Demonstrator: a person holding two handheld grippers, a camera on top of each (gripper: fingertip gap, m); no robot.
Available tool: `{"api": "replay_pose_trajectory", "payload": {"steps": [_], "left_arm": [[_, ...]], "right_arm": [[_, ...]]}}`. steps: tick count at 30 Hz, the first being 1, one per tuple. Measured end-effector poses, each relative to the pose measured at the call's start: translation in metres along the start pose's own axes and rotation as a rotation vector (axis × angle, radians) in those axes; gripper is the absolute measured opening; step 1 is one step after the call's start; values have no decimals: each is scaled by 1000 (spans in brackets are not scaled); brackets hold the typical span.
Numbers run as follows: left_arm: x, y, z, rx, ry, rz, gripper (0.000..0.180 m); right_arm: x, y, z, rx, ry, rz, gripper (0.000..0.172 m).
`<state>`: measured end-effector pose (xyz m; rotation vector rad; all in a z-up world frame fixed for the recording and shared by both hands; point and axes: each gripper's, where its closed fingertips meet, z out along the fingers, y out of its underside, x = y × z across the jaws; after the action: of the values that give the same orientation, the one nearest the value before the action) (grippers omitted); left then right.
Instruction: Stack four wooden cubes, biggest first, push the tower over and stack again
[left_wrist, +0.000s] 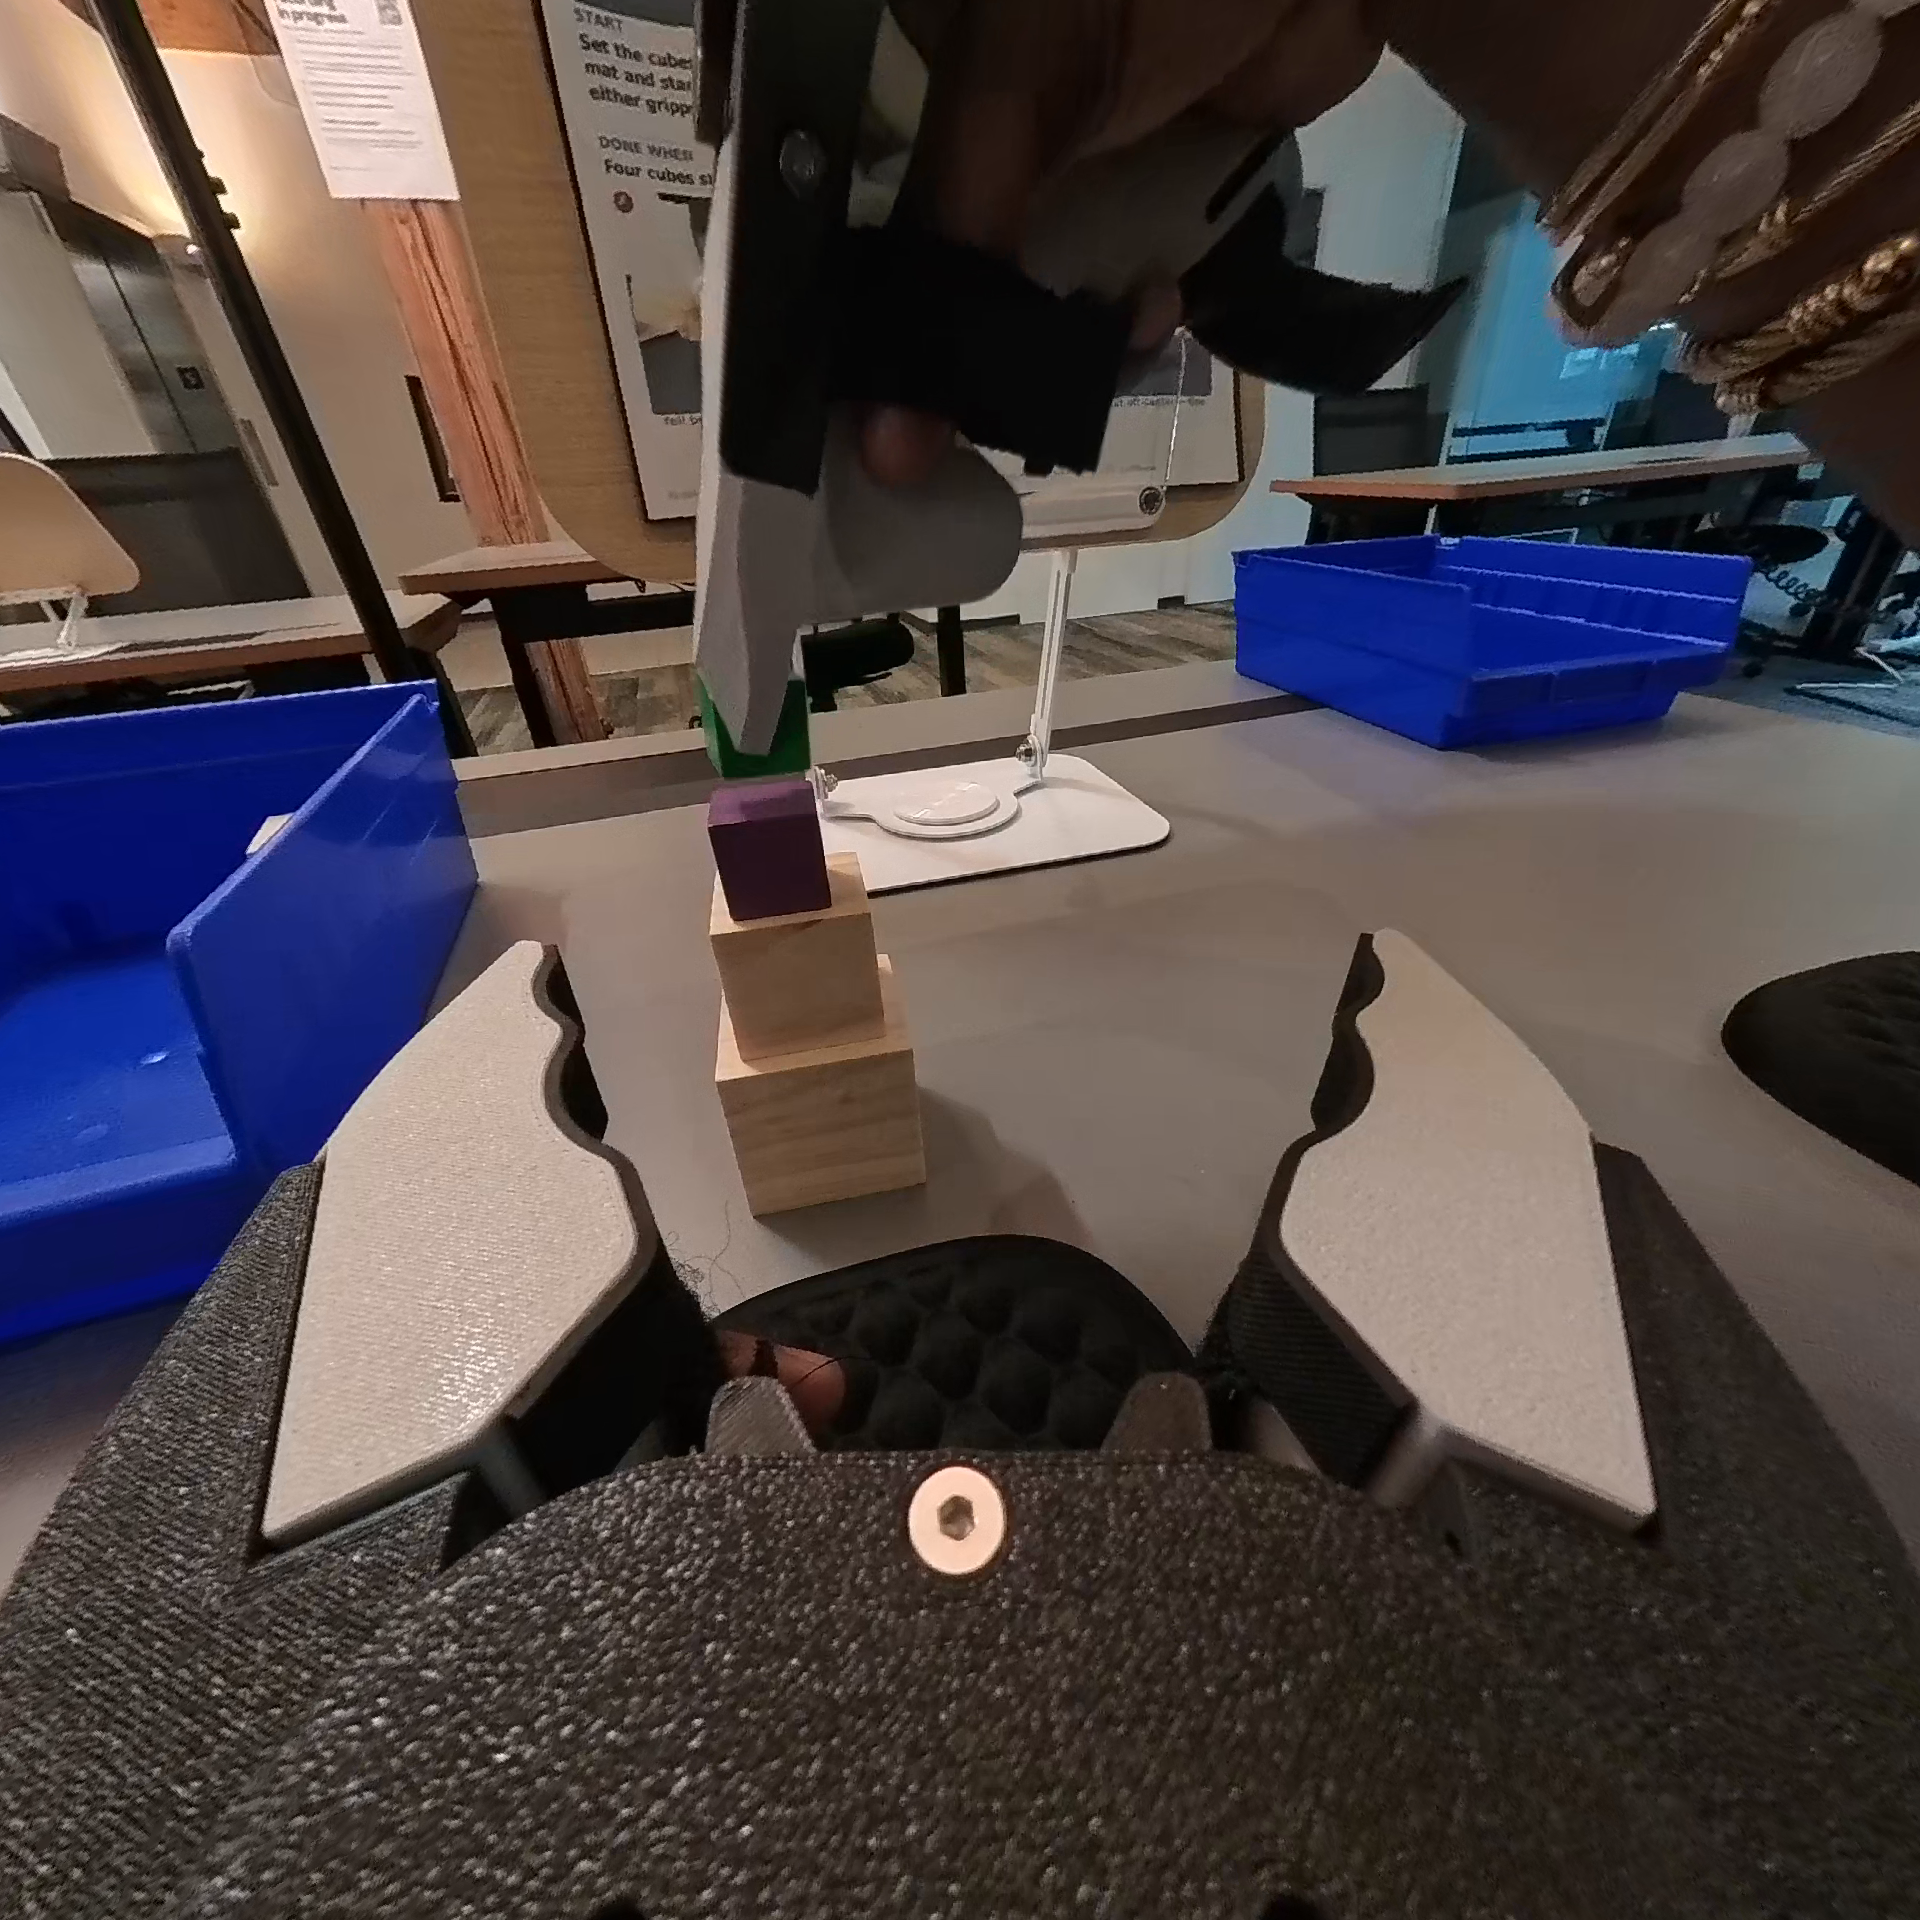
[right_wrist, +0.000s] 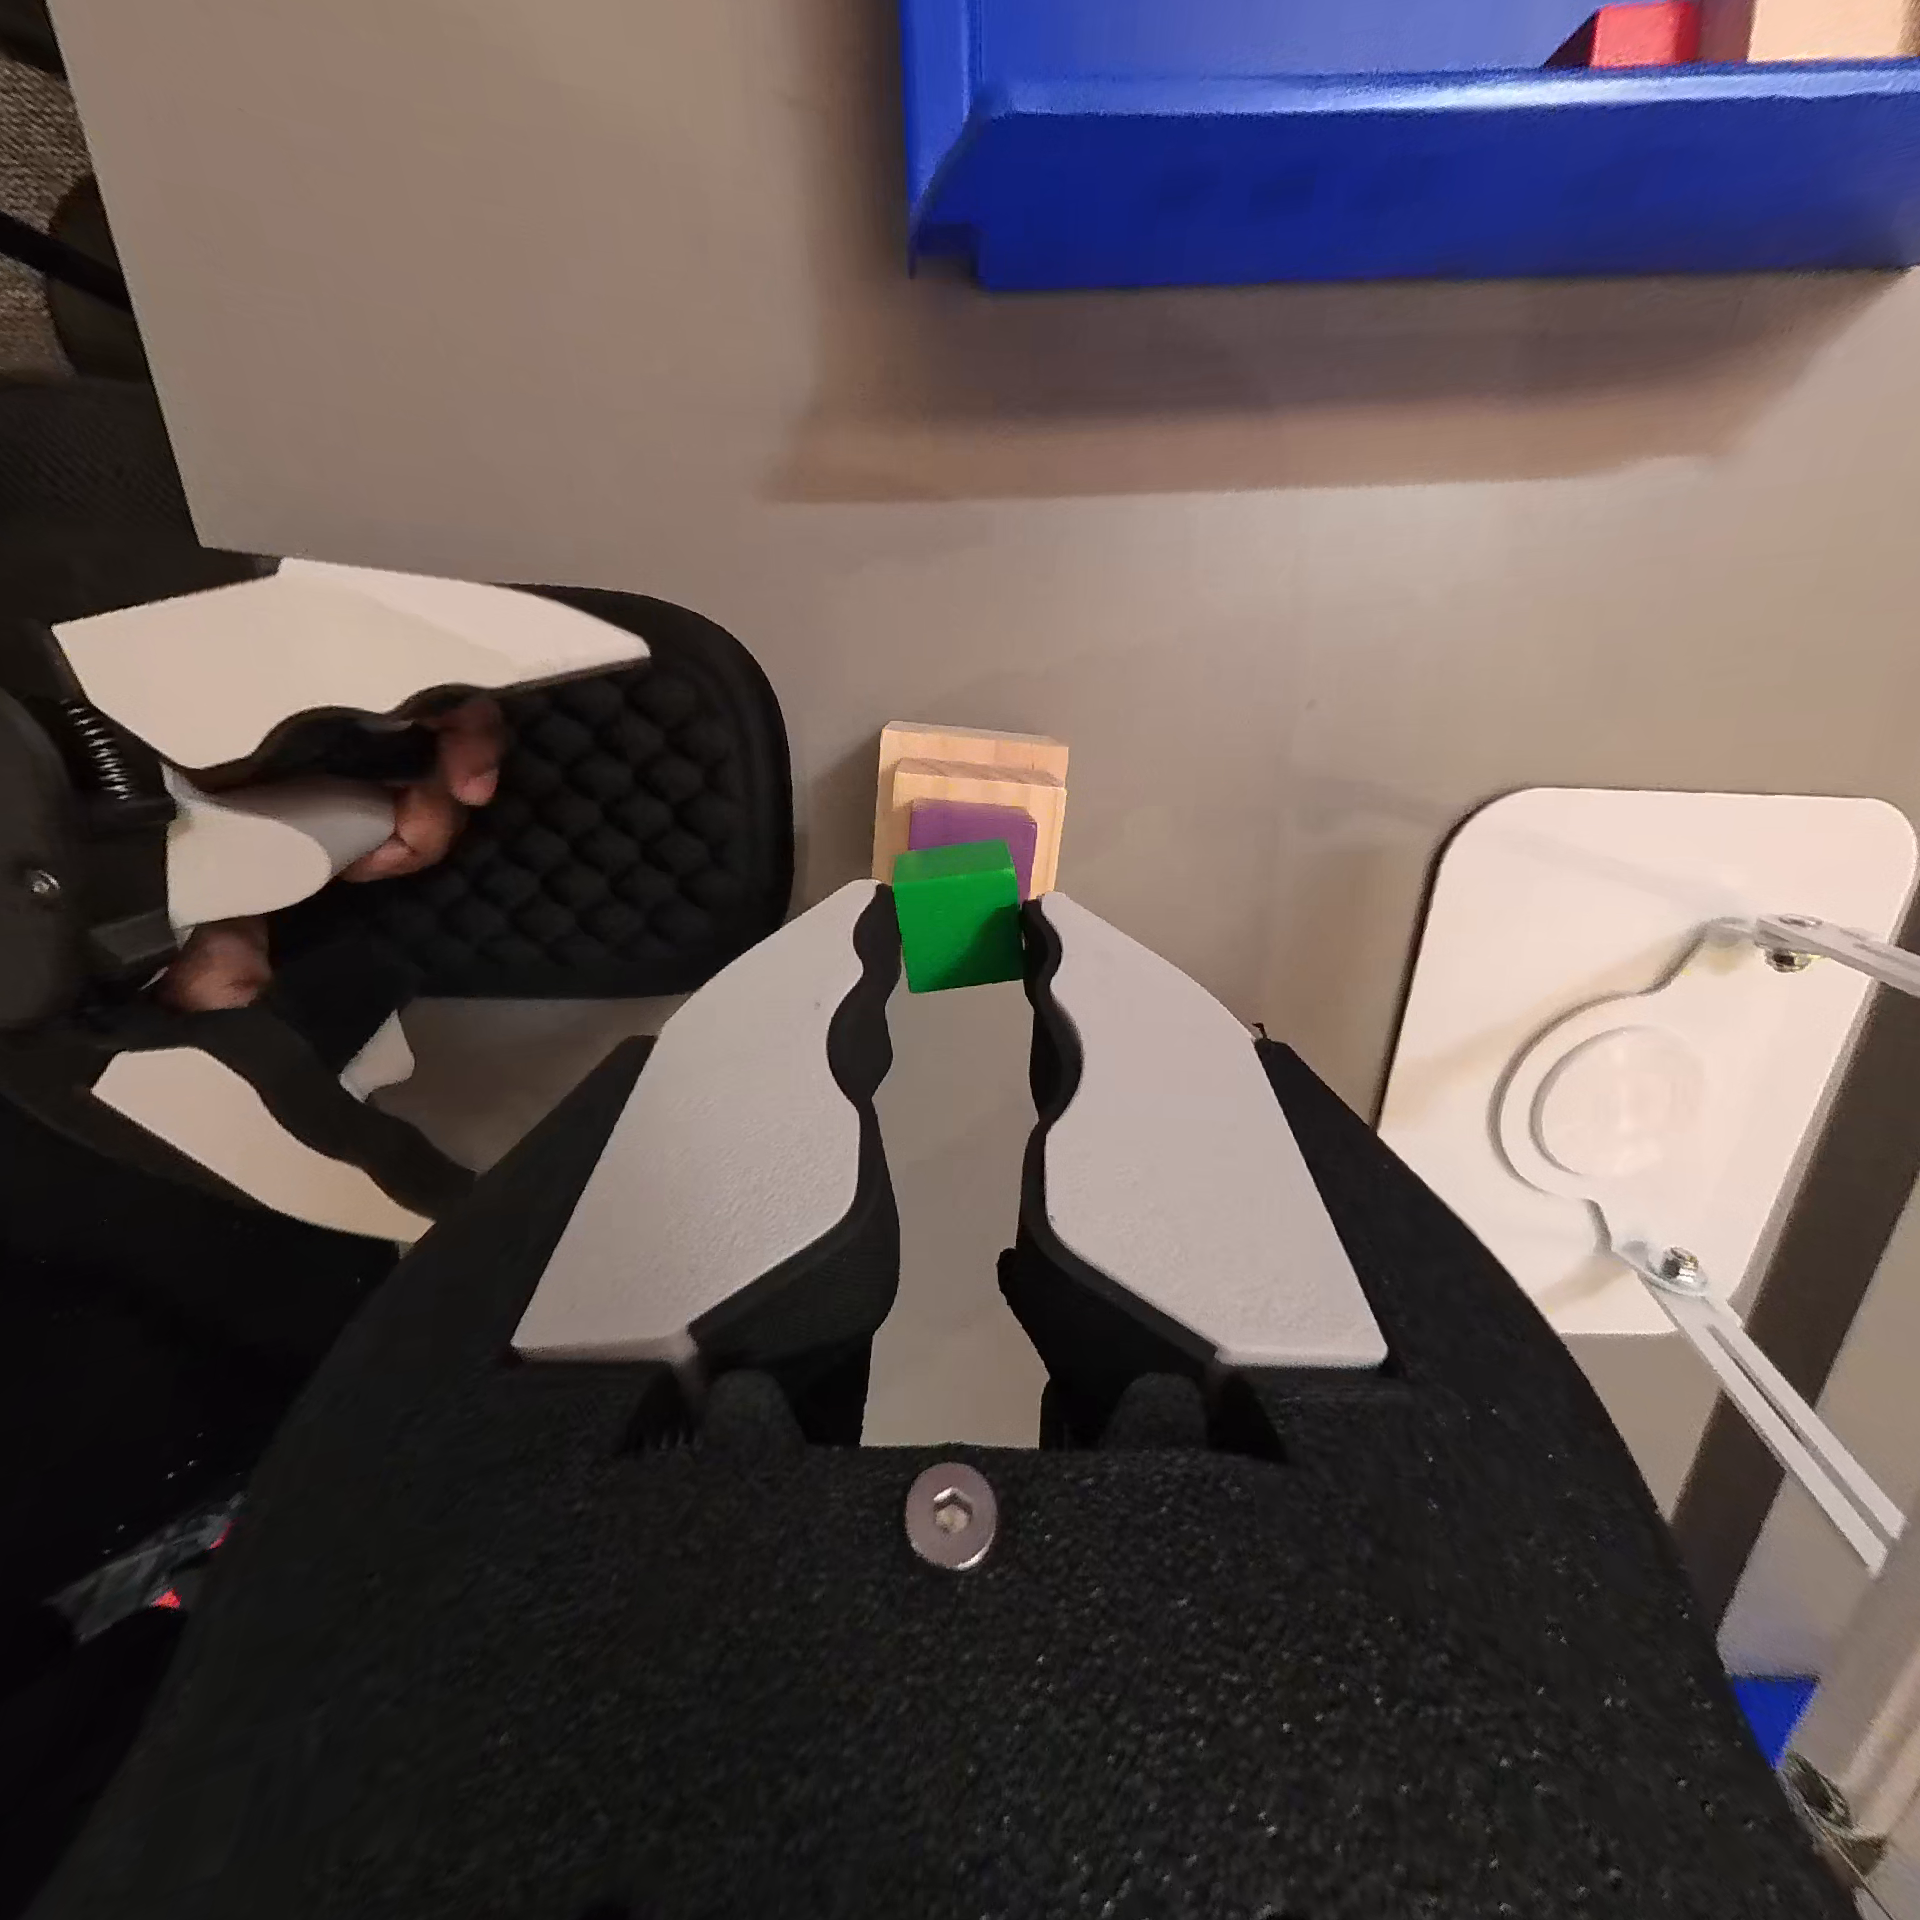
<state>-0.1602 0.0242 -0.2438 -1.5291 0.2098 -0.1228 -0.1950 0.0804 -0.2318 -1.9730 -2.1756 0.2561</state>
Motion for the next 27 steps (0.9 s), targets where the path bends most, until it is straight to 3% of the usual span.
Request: {"api": "replay_pose_trajectory", "payload": {"steps": [19, 27], "left_arm": [[0, 0, 0, 0, 0, -1, 134], [0, 0, 0, -1, 0, 0, 134]], "right_arm": [[6, 1, 10, -36, 41, -3, 23], [5, 2, 10, -26, 42, -5, 47]]}}
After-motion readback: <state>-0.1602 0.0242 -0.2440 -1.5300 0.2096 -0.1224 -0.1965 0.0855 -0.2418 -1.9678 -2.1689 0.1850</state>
